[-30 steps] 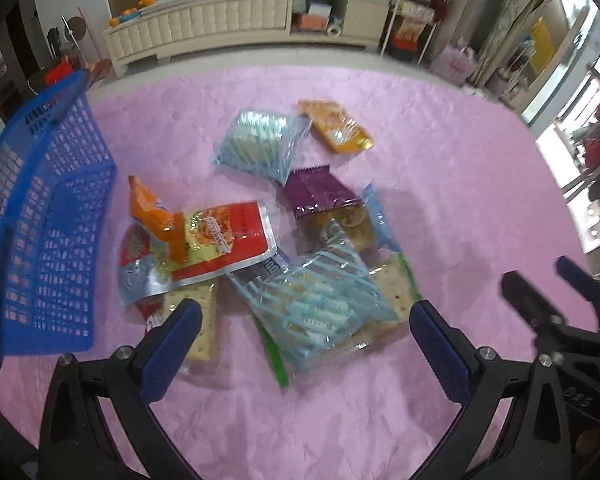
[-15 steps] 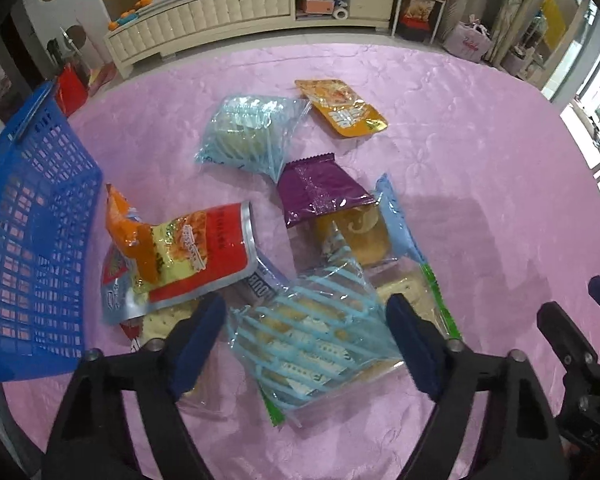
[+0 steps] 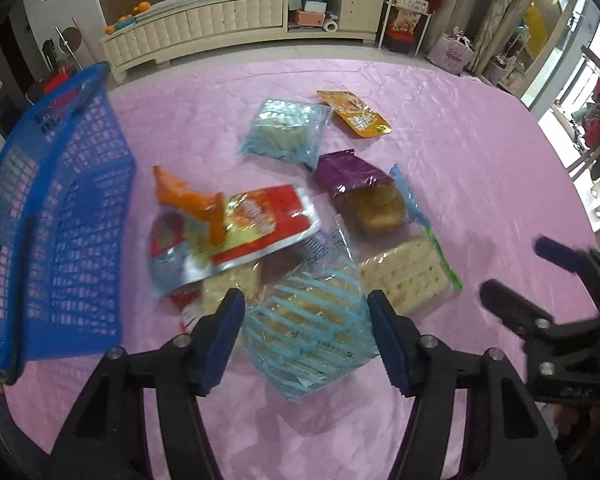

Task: Organize snacks
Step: 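Grasp the green-zipper cracker pack with the right tool while the left tool holds the blue bag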

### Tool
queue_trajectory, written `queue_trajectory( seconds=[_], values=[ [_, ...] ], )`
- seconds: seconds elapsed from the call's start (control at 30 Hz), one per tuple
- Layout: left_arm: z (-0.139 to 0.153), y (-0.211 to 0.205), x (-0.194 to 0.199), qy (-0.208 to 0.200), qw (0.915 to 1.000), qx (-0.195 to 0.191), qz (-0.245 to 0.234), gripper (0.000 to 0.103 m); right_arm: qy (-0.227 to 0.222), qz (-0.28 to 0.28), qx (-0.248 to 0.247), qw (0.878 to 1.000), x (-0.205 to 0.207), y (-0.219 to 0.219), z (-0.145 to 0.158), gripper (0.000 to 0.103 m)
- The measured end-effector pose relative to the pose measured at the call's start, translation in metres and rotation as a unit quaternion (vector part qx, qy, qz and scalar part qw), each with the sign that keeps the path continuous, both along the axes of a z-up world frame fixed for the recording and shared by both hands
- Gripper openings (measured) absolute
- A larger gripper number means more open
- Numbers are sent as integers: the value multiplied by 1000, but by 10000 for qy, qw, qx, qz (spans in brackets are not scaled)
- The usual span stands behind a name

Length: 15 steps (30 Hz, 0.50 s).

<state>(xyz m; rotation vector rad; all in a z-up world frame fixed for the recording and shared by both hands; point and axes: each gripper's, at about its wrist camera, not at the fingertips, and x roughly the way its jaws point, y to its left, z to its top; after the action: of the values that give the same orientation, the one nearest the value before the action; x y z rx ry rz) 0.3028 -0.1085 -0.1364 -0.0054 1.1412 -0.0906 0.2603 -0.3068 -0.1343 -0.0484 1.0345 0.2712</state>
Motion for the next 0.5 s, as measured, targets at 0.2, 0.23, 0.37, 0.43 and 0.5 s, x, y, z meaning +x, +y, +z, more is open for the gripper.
queue_trajectory(
  seconds=[0.2,0.23,0.37,0.43,0.5],
  values=[
    [1,15,-25,33,9999,-44,-116,61,168,1240,-450,9911,3,44,-19,103],
    [-1,17,-28,64,9999,-75,-132,61,226,1450,-461,9881,3,49,-23,103],
    [-11,20,-35,212,9996,-136,-94,61,257,2193,-866,9715,6,69,-34,103],
    [-14,19,-39,255,9995,-148,-103,61,213,2386,-1111,9645,11,74,-37,103],
    [-18,15,-39,284,9994,-123,-175,61,183,2594,-1316,9566,14,81,-41,103]
  ],
)
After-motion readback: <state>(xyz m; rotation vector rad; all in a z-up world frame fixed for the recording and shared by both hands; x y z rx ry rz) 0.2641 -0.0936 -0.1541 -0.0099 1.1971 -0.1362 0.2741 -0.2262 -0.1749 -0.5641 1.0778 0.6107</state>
